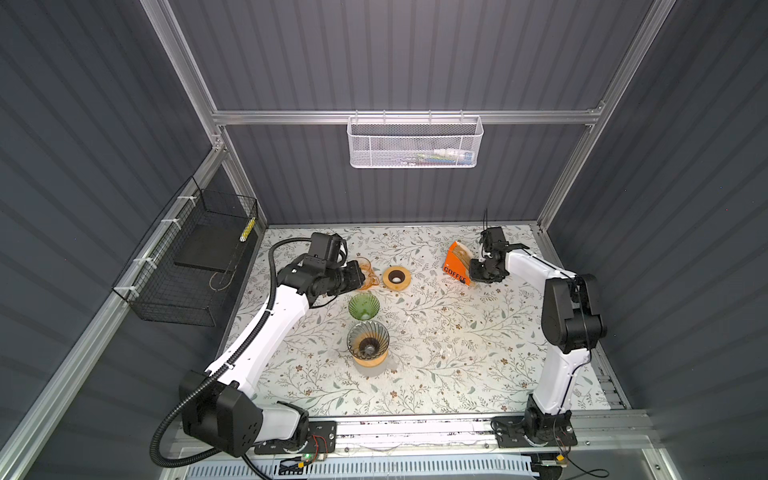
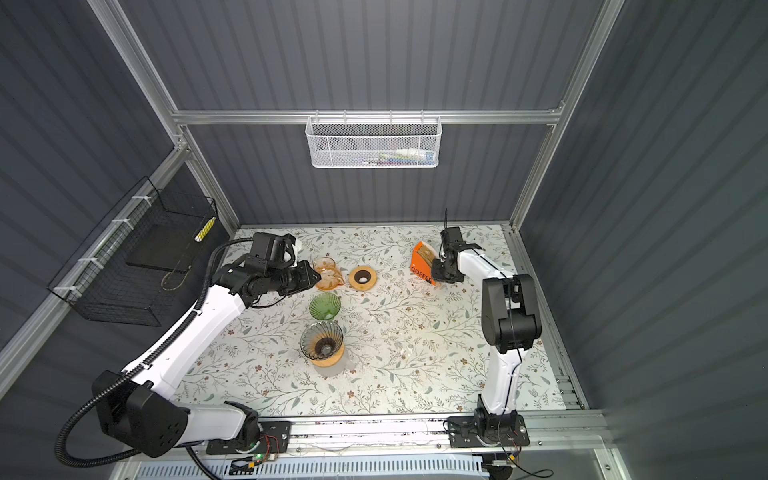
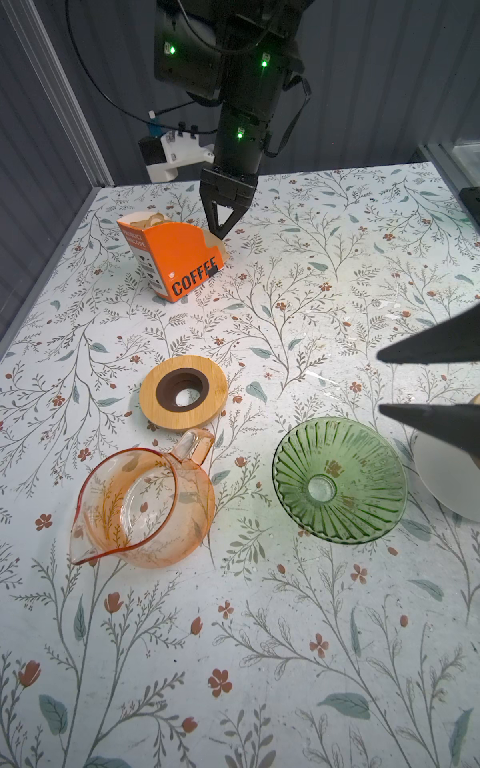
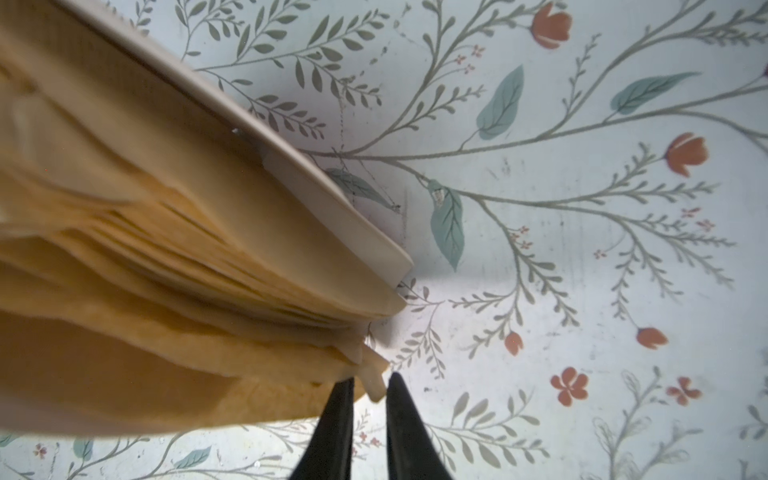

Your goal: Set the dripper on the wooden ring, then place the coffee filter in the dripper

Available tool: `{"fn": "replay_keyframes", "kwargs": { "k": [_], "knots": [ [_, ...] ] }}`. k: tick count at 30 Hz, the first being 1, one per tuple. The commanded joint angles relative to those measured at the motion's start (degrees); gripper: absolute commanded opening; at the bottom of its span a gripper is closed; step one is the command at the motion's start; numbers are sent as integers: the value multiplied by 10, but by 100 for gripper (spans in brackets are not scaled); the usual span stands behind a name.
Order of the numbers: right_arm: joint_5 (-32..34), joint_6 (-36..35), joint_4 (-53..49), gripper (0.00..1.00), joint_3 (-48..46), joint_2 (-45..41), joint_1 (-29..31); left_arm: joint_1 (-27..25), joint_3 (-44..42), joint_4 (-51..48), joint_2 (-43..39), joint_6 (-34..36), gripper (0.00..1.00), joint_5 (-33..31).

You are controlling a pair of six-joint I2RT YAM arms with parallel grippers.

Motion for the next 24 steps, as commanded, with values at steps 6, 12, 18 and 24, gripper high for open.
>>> {"fn": "replay_keyframes", "kwargs": {
  "k": [6,12,18,24],
  "knots": [
    [2,-6,-12,19,24,16,3,-1,-3,-4,-8,-4,19,2],
    [1,-6,-12,19,26,20,3,-1,-4,-5,-8,-3,19,1],
    [-1,-6,-11,20,24,23,3,-1,-3,-5,-10,-3,19,-1],
    [-1,-6,-10,21,21,25,3,-1,-3,-5,-10,-3,19,-1]
  ]
}}
